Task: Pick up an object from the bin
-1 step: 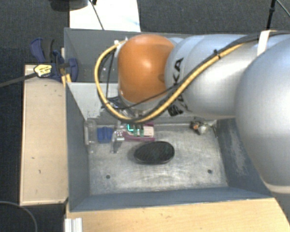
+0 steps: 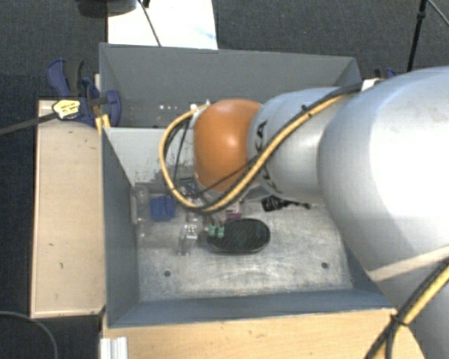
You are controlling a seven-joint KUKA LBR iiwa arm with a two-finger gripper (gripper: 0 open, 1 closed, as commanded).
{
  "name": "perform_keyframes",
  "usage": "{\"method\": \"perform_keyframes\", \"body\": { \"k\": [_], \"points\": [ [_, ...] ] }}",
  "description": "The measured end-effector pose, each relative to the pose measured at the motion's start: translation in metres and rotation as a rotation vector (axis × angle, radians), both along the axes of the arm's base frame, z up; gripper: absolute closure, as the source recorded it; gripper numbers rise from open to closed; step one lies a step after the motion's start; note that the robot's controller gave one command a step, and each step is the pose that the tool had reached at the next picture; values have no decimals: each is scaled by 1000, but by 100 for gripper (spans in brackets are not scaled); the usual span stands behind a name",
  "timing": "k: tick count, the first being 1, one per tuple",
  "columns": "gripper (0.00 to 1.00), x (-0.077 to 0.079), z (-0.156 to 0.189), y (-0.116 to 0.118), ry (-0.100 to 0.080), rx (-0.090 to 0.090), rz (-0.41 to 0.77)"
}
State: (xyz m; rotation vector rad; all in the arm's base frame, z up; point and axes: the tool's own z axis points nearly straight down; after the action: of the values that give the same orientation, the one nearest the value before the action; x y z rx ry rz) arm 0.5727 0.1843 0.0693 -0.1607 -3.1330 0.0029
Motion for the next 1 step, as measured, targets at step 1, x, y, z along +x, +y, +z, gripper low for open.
{"method": "perform_keyframes", "body": {
  "k": [1],
  "points": [
    [0,-15,2,-75,-6,2,-91]
  ]
}}
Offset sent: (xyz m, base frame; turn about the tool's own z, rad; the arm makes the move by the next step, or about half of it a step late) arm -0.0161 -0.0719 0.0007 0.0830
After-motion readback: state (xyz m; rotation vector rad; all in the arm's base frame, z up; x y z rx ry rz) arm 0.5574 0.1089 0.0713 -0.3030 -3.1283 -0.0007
